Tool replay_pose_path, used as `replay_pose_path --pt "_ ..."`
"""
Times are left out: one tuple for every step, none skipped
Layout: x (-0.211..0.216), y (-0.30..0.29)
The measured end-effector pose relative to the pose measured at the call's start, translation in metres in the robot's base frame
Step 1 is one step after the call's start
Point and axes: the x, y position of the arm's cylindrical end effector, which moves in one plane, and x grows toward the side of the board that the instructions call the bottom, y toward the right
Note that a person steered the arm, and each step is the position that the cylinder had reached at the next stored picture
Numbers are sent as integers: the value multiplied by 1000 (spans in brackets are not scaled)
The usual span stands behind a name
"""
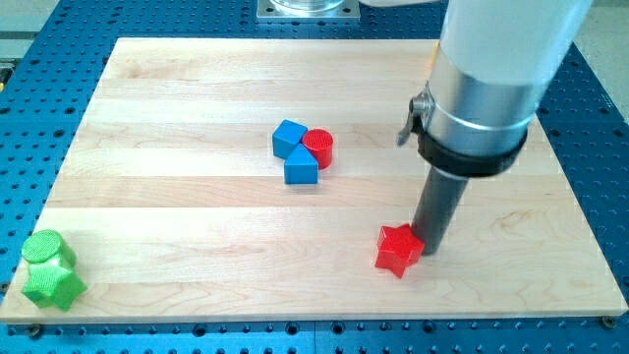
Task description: Push the red star into the bottom side of red circle
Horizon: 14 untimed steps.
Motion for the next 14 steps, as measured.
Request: replay_pose_path --pt "34 0" --pt "45 -18" --pt "8 -45" --pt "-38 -66" --pt "-34 -87" --pt "16 -101" --pt "17 -121" --pt "-18 -128" --pt "-39 -131" --pt "-55 -125" --pt "-78 -124" --pt "-79 -123" --pt "-68 -123" --pt "-52 -118"
